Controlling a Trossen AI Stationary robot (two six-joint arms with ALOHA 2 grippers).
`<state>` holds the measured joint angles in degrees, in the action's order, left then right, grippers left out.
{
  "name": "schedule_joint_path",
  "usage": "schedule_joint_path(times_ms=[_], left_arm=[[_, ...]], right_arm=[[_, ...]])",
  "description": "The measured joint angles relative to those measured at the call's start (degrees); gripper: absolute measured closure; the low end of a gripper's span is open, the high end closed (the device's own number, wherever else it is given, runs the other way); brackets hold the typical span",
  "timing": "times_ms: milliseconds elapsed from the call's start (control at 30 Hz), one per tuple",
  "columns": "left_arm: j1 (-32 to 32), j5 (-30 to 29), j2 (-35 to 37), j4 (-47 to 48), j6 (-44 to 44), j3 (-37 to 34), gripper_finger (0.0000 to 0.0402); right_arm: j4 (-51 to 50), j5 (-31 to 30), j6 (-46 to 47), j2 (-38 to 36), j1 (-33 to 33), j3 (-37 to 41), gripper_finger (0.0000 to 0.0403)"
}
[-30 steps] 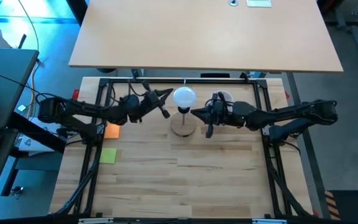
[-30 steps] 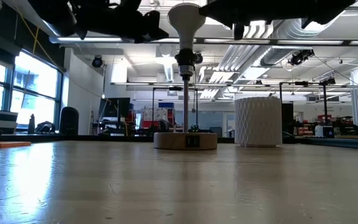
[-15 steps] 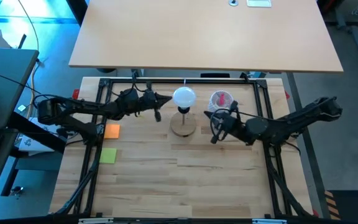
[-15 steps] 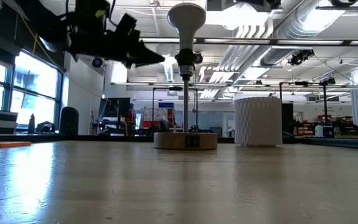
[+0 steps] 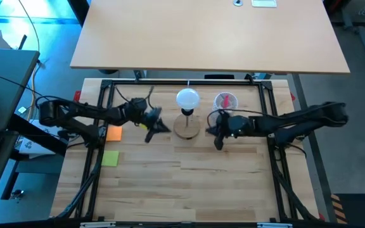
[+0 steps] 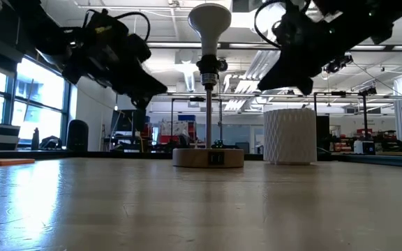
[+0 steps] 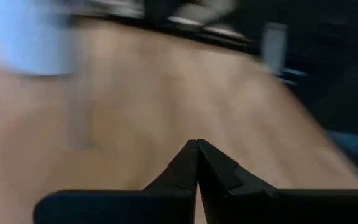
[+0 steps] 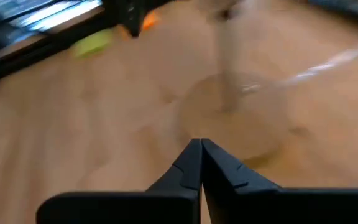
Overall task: Screw lightbulb
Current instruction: Remove the white lightbulb from the brown lamp
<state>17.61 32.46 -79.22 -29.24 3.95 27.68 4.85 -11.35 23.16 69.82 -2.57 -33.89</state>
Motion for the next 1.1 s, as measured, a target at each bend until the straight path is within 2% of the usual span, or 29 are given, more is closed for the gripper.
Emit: schedule_joint_path(times_ms=[67,167,300,400,500,600,667,733,867,1000,1100], left_arm=[[-3.5,3.6,0.0,-1.0,0.4,0.0,0.0402],[-9.2,2.5,0.0,-7.2,1.7,0.0,0.0402],[-16.3,-6.3,0.0,-22.0,-0.9,0.0,0.0402],[-19.5,-14.8,0.2,-33.8,-6.8,0.0,0.0402],[-20.1,-27.7,0.8,-41.8,-12.6,0.0,0.0401],[-18.7,-43.9,1.1,-46.2,-17.0,0.1,0.0402],[-16.4,-50.9,1.1,-46.4,-18.1,0.0,0.0401],[-13.5,-51.3,1.1,-46.0,-16.5,0.0,0.0401],[-7.6,-44.3,0.8,-44.5,-10.0,0.0,0.0401],[-4.0,-41.7,0.8,-44.4,-5.8,0.0,0.0401],[-2.4,-38.3,0.5,-43.8,-3.7,0.7,0.0402]], right_arm=[[3.6,6.9,-3.6,1.6,0.0,0.0,0.0402],[13.7,15.1,-10.0,4.2,-0.6,0.0,0.0402],[33.1,20.7,-19.5,8.0,-1.9,0.0,0.0402],[46.2,21.6,-27.5,9.4,-2.6,0.0,0.0402],[54.3,15.5,-33.4,9.5,-2.7,0.0,0.0402],[59.2,4.1,-38.0,9.3,-2.7,0.0,0.0403],[60.8,-2.6,-40.1,9.3,-2.7,0.0,0.0403],[61.0,-6.1,-42.3,9.3,-2.6,0.0,0.0403],[61.6,-6.6,-42.5,10.1,-2.0,0.0,0.0403],[65.2,-11.4,-43.1,13.3,-1.0,0.0,0.0403],[69.0,-12.2,-43.7,15.4,0.2,0.0,0.0403]])
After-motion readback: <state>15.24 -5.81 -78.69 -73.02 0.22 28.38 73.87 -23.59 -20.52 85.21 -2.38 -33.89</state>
